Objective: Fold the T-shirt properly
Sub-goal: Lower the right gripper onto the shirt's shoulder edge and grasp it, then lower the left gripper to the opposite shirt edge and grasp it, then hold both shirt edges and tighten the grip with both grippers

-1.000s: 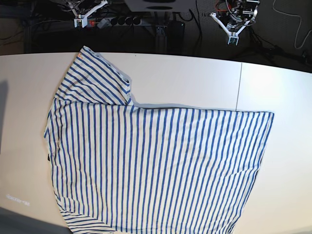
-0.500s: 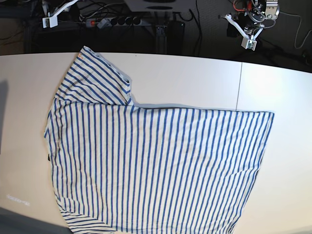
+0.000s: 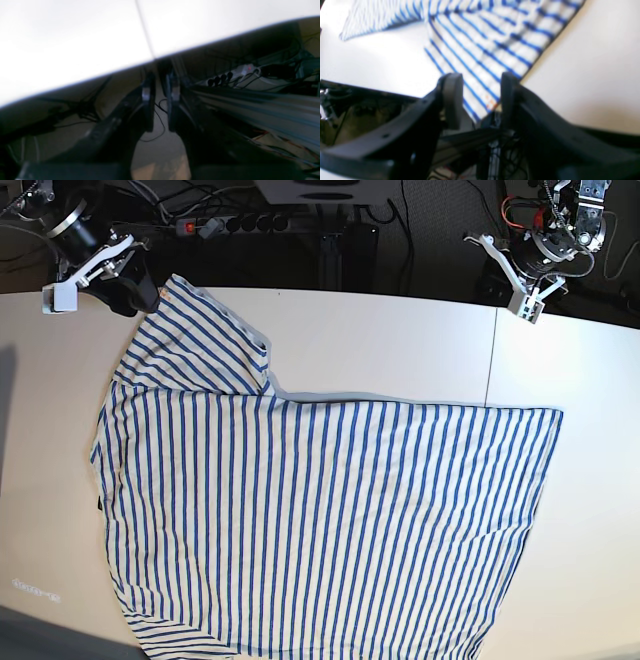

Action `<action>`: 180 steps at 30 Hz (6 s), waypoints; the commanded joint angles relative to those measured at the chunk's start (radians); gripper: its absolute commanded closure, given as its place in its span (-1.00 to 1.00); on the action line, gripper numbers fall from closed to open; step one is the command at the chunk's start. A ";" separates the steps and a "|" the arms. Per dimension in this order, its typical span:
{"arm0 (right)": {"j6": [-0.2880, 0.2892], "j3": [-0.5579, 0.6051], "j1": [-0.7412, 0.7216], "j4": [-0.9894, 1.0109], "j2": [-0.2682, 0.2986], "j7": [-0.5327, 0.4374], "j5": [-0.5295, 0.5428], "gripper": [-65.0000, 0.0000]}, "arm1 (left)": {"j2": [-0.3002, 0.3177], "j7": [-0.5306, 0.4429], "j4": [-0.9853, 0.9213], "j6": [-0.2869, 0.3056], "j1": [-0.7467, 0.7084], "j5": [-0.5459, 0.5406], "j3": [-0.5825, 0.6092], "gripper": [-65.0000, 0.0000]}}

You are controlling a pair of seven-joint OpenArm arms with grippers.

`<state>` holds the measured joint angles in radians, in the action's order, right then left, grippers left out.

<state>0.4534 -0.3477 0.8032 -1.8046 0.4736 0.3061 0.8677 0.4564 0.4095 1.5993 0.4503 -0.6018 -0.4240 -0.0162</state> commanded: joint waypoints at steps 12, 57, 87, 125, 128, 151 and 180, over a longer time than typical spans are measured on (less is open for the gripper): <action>0.040 -0.019 -0.107 0.159 0.011 0.069 0.133 0.22 | 0.074 -0.008 0.045 0.010 -0.005 -0.014 -0.005 0.65; 0.041 0.200 -0.282 0.349 -0.039 0.131 0.053 1.00 | 0.243 0.214 0.097 0.007 0.171 -0.394 -0.240 0.65; 0.042 0.200 -0.335 0.348 -0.022 0.120 0.048 1.00 | 0.303 0.304 -0.176 0.006 0.399 -0.565 -0.233 0.24; 0.042 0.200 -0.360 0.348 -0.023 0.119 0.048 1.00 | 0.233 0.455 -0.369 0.115 0.599 -0.834 -0.151 0.23; 0.042 0.200 -0.360 0.348 -0.023 0.119 0.048 1.00 | 0.233 0.455 -0.369 0.115 0.599 -0.827 -0.139 0.23; 0.042 0.200 -0.362 0.348 -0.023 0.116 0.056 1.00 | 0.273 0.294 -0.370 0.114 0.599 -0.583 -0.066 0.23; 0.042 0.200 -0.365 0.348 -0.023 0.116 0.057 1.00 | 0.211 0.321 -0.533 0.115 0.607 -0.596 -0.064 -0.39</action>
<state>0.4511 -0.1463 0.4347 -1.4528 0.4374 0.4046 0.9413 0.6563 0.6907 1.0683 0.5663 0.0036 -1.0527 -0.0799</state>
